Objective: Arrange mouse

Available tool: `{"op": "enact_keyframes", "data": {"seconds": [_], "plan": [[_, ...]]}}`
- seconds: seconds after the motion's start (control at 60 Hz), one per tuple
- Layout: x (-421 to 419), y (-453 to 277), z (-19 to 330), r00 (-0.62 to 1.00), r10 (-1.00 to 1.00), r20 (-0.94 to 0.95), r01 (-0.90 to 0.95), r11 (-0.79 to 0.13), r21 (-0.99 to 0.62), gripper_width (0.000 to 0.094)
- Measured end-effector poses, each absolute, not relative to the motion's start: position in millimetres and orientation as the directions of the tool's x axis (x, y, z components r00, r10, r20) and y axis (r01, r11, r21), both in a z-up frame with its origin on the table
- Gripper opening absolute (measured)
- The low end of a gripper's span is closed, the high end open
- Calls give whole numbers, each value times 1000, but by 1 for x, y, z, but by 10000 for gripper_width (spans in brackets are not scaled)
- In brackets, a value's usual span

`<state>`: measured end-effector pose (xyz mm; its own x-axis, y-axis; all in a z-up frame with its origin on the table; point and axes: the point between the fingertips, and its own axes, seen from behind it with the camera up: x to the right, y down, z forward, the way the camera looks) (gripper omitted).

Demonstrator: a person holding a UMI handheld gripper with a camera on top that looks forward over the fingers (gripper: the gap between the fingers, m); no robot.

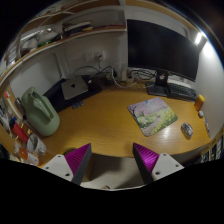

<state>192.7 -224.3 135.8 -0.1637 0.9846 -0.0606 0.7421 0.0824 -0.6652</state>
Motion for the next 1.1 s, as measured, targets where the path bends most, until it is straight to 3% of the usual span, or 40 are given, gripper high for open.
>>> {"op": "enact_keyframes", "data": {"seconds": [0.3,0.7,1.1], "plan": [[183,-167,132,-70,997,-28,729,32,-683,854],[177,-13,121,95,995,41,702,-38,-711,844],[166,131,92,104,988,114,710,7,-704,846]]}}
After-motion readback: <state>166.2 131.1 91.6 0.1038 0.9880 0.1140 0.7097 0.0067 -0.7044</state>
